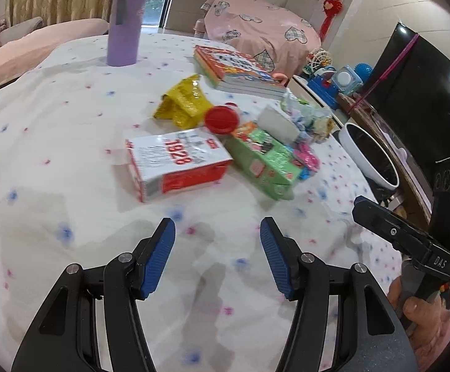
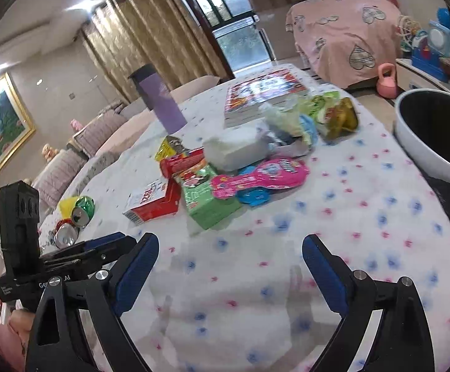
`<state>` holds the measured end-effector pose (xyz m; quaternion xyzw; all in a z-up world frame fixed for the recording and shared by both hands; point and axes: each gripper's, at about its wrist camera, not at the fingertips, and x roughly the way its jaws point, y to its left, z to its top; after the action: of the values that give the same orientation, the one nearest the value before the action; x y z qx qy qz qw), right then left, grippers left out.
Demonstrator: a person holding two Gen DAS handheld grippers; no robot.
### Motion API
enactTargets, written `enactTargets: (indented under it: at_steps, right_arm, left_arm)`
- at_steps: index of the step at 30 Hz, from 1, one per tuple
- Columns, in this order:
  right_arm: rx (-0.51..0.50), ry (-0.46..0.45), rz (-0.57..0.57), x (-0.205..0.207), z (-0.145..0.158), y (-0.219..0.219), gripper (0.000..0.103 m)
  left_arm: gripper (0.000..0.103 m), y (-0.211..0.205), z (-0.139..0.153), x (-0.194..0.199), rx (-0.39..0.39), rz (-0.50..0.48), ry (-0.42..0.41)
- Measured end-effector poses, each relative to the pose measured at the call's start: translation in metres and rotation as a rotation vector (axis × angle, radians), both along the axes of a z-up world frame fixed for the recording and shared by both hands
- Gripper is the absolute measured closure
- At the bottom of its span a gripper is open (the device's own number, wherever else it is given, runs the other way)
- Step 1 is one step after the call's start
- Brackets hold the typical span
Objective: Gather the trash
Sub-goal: 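Grasp the green milk carton with the right tool while the left tool grasps the white milk carton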
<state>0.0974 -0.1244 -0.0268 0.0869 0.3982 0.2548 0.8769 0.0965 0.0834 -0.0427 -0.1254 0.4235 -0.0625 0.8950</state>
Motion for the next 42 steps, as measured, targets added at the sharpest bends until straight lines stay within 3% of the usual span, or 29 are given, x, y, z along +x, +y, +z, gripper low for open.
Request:
enactTargets:
  at_steps: [8,14,18,25,28,29,30,33,42]
  right_arm:
    - [-0.028,0.009,0.079,0.010,-0.007,0.029,0.009]
    - [-0.061,0.020,0.129,0.027,-0.014,0.048,0.014]
    - [-0.089,0.007,0.148,0.038,-0.014,0.055,0.016]
    - [-0.163,-0.013,0.202,0.055,-0.017,0.067,0.020]
    - [-0.197,-0.024,0.218,0.058,-0.019,0.072,0.033]
    - [-0.213,-0.028,0.218,0.058,-0.019,0.073,0.042]
    - [-0.230,-0.033,0.219,0.058,-0.019,0.073,0.048]
    - [-0.239,-0.027,0.224,0.055,-0.020,0.073,0.050]
    - [-0.198,0.022,0.178,0.021,-0.015,0.039,0.052]
  left_arm:
    - [0.028,0.014,0.001,0.019,0.051,-0.051,-0.005]
    - [0.023,0.025,0.003,0.044,0.117,-0.119,-0.002]
    - [0.022,0.031,-0.003,0.062,0.168,-0.168,0.008]
    - [0.022,0.029,-0.011,0.078,0.152,-0.268,-0.005]
    - [0.022,0.021,-0.012,0.078,0.172,-0.299,-0.017]
    - [0.025,0.018,-0.012,0.077,0.180,-0.306,-0.019]
    - [0.035,0.015,-0.012,0.075,0.193,-0.318,-0.025]
    - [0.046,0.005,-0.012,0.069,0.228,-0.327,-0.020]
    - [0.052,-0.017,-0.006,0.034,0.149,-0.308,-0.006]
